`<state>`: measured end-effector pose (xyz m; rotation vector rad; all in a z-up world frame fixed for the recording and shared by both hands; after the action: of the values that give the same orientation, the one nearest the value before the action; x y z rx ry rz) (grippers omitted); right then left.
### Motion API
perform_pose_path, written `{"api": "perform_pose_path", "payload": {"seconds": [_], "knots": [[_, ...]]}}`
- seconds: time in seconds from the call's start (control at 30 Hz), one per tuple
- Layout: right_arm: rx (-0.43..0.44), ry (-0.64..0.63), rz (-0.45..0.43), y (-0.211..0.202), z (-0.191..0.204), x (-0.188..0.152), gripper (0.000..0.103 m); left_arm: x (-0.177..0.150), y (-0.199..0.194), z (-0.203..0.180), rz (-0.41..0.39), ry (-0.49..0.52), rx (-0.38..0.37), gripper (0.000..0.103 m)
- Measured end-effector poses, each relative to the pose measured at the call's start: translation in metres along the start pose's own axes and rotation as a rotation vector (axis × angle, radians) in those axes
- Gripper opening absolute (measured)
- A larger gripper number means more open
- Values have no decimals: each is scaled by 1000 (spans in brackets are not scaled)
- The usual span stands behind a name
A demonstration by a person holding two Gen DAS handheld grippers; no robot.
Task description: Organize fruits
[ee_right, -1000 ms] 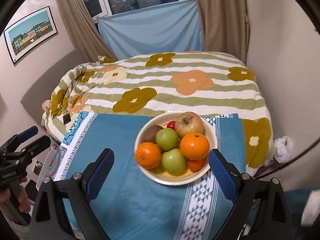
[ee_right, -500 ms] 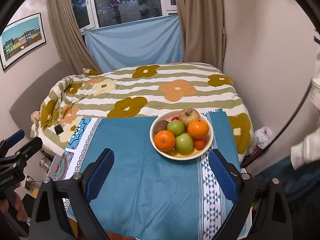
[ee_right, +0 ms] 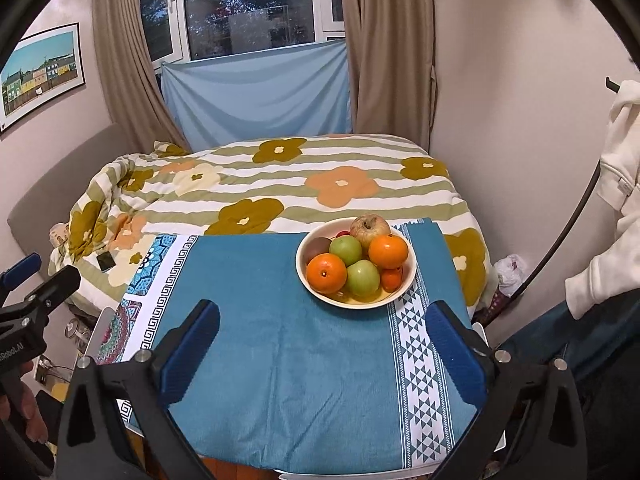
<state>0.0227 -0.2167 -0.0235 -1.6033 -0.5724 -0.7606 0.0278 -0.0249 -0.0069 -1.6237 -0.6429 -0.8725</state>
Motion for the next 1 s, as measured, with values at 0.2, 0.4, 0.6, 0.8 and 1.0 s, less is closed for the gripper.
{"api": "perform_pose_path", "payload": {"seconds": [0.2, 0.4, 0.6, 0.8, 1.0], "knots": [[-10, 10, -3, 1, -3, 3, 103, 3, 3, -3, -6, 9, -4, 103], [-16, 12, -4, 3, -2, 6, 103, 3, 4, -3, -9, 17, -2, 103], [-16, 12, -4, 4, -2, 7, 103, 4, 5, -3, -11, 20, -2, 103], [-16, 12, -5, 4, -2, 6, 103, 5, 5, -1, -15, 14, -5, 103], [-20, 10, -2, 6, -2, 8, 103, 6, 7, 4, -18, 5, -6, 103]]}}
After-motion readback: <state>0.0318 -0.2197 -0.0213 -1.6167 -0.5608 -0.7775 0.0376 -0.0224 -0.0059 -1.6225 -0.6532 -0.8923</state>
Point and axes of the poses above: each gripper's, at about its wrist camera, not at the fingertips, and y roughly the way its jaws point, z to its left, x to its top, the point moved 1 cm from there along y, roughly the way its jaws point, and after that the axes turned 10 degrees about -x, right-handed, at the moved point
